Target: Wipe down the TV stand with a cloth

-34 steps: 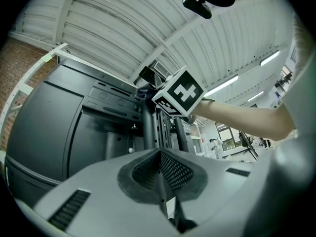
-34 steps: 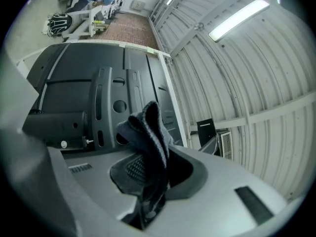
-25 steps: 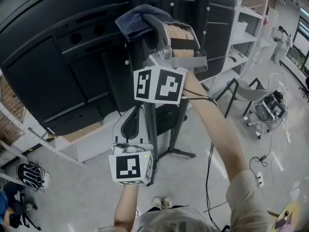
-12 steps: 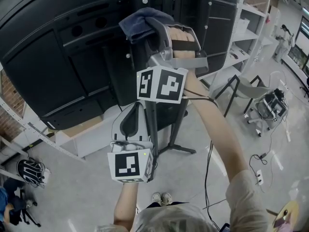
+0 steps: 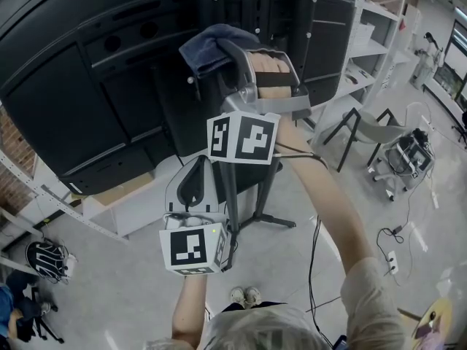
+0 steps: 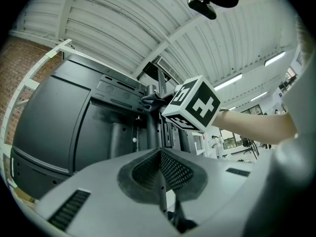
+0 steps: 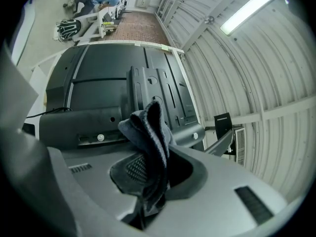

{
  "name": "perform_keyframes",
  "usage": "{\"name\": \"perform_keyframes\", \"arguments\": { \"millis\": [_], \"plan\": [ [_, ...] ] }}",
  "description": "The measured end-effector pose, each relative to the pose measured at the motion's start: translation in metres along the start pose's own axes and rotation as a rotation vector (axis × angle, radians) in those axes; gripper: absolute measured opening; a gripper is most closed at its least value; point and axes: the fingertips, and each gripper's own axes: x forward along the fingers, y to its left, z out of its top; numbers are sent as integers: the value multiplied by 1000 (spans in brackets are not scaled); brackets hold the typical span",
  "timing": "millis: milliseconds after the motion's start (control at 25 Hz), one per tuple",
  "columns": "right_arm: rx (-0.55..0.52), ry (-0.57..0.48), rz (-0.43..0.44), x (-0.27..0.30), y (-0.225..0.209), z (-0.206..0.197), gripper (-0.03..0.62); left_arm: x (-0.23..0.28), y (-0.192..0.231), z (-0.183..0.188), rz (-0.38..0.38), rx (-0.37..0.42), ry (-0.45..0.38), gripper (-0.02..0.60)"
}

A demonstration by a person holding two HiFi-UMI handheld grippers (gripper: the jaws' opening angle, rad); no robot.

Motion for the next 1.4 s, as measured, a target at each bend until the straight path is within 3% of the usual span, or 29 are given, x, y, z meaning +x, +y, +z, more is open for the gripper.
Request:
{"name": "perform_keyframes", "arguments": {
  "millis": [320,1400],
  "plan": [
    [26,13,4,-7,12,-3,58,-3,1,-6,-4,-5,14,15],
    [32,64,160,-58,138,-41,58,-16,4,-62,15,-39,106,15]
  ]
}}
